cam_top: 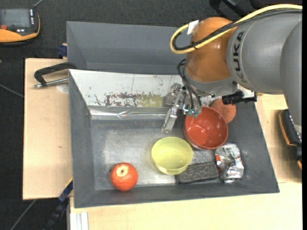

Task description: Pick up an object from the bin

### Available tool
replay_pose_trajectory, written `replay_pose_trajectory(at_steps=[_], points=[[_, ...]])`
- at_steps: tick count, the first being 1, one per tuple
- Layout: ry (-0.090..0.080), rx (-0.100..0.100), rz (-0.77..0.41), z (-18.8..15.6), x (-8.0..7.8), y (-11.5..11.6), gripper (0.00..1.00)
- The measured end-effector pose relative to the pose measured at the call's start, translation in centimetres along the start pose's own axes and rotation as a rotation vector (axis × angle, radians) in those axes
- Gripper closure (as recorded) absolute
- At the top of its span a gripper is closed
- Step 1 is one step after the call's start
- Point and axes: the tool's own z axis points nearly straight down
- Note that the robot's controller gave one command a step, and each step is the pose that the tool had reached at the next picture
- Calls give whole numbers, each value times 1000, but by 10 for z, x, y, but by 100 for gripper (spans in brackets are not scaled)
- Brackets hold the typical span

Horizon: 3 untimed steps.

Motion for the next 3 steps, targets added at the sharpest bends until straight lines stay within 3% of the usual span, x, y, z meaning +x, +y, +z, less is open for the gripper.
replay_pose_trajectory(at_steps=[1, 2, 3], points=[[-8, -2, -215, -16, -4, -10, 0], [-5, -2, -438, 17, 61, -36, 0], [-9, -2, -593, 78, 18, -36, 0]])
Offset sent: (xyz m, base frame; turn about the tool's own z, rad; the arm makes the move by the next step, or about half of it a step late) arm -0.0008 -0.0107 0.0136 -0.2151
